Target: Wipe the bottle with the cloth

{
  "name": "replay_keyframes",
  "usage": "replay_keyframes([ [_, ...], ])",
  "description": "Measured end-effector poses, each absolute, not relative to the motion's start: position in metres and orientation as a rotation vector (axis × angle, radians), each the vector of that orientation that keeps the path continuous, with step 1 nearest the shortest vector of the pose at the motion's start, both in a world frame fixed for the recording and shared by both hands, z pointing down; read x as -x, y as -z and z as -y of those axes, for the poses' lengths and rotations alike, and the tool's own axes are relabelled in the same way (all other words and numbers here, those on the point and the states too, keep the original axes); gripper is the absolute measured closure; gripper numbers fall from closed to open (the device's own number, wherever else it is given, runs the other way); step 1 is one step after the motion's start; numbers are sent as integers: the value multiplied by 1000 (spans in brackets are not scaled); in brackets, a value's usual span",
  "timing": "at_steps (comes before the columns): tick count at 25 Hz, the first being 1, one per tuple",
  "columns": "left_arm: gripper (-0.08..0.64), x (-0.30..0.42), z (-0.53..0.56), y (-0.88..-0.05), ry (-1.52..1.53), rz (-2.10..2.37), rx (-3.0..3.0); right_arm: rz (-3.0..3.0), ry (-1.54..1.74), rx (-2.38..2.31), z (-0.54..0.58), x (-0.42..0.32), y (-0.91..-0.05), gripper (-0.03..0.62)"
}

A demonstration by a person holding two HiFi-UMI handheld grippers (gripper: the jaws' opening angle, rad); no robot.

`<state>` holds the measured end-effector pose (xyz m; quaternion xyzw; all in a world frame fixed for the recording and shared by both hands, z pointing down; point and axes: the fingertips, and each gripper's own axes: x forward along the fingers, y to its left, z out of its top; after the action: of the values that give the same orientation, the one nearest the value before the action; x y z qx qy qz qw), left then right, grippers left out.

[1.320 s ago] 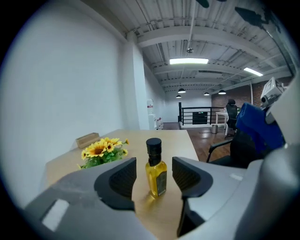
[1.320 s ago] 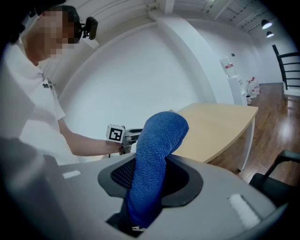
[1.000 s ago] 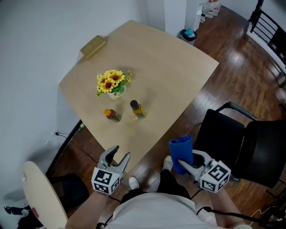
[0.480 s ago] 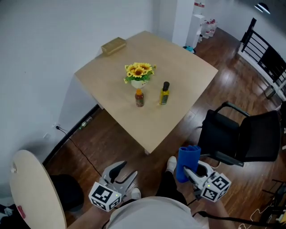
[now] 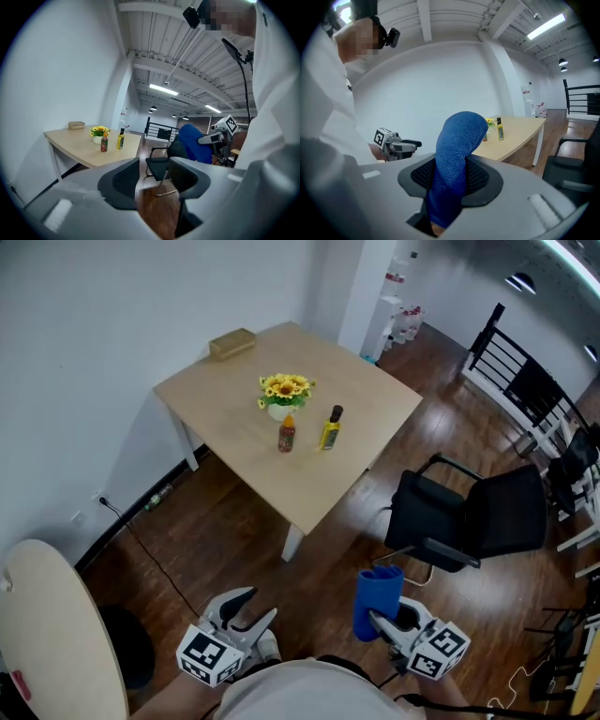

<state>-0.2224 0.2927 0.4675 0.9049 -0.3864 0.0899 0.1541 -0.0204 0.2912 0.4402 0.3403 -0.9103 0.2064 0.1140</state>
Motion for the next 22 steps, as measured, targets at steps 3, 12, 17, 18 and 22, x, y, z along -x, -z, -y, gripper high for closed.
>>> replay_keyframes([
  [3, 350, 211, -308, -459, -229, 1116, -2612, 2674, -577, -1001, -321, 10, -432, 446],
  [12, 348, 131, -374, -429, -183, 1020, -2669, 2665, -549, -1071, -411, -58, -428, 446],
  [17, 347, 105, -422, -424, -201, 1041, -2678, 2696, -554, -1050, -455, -76, -441, 446],
  [18, 345, 103, -430, -424, -202, 1051, -2673, 2702, -561, -1040, -463, -76, -445, 446],
  [22, 345, 95, -457, -431, -209, 1049, -2645, 2716, -582, -988, -487, -72, -454, 446],
])
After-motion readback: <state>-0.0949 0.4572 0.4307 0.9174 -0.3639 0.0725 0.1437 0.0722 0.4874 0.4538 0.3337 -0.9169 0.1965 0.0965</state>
